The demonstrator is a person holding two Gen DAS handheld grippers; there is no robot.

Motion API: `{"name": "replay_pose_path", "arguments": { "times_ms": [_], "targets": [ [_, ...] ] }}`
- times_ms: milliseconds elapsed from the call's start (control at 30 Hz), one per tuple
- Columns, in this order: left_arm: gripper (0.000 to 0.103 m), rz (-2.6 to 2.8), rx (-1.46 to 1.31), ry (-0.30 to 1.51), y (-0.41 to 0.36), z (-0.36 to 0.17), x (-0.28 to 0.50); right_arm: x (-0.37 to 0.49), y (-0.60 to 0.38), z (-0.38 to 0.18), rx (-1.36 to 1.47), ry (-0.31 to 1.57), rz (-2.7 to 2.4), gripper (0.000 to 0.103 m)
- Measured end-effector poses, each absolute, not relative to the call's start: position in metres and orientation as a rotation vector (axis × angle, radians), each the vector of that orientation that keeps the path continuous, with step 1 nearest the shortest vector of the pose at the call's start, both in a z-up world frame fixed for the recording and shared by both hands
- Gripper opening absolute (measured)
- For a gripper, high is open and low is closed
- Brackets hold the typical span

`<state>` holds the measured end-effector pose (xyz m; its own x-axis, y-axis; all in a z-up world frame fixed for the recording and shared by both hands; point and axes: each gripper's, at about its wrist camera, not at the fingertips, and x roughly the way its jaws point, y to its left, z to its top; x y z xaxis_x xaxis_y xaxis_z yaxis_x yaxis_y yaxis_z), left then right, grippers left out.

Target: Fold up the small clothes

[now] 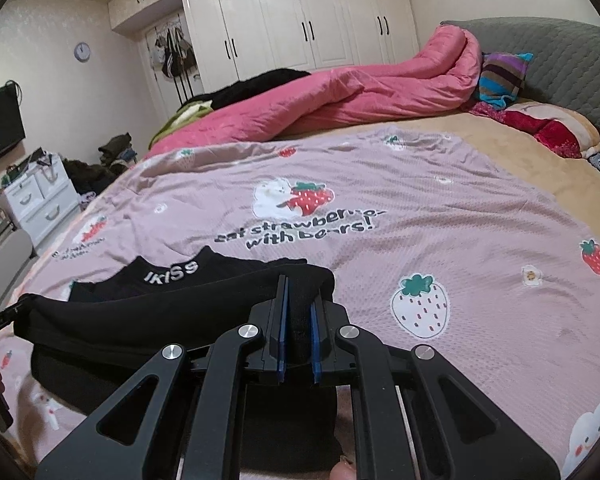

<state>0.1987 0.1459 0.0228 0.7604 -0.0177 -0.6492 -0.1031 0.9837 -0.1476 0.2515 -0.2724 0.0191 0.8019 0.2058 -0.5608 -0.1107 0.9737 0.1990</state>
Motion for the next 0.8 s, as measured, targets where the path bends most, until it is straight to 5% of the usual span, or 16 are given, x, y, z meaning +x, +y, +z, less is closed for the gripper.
{"name": "replay_pose_path", "arguments": {
  "times_ms": [267,400,567,633,767,800],
  "targets": [
    [0.008,0.066,-0.178,0.73,0.149,0.01,0.207,0.27,-0.263,-0.002,0.135,0.66,0.154,0.011],
    [0.019,0.11,-0.178,0.702,0.154,0.016,0.202,0.267,-0.262,-0.004,0.105,0.647,0.128,0.045],
    [0.02,0.085,-0.145,0.63,0.145,0.037,0.18,0.248,-0.259,0.008,0.077,0.598,0.14,0.048],
    [0.02,0.048,-0.123,0.614,0.135,0.044,0.173,0.236,-0.255,0.016,0.074,0.578,0.167,0.057],
    [0.02,-0.055,-0.097,0.667,0.11,0.036,0.167,0.218,-0.24,0.017,0.014,0.58,0.215,0.058],
    [0.017,-0.08,-0.082,0.703,0.102,0.027,0.168,0.215,-0.233,0.015,-0.011,0.595,0.243,0.051]
  ]
}}
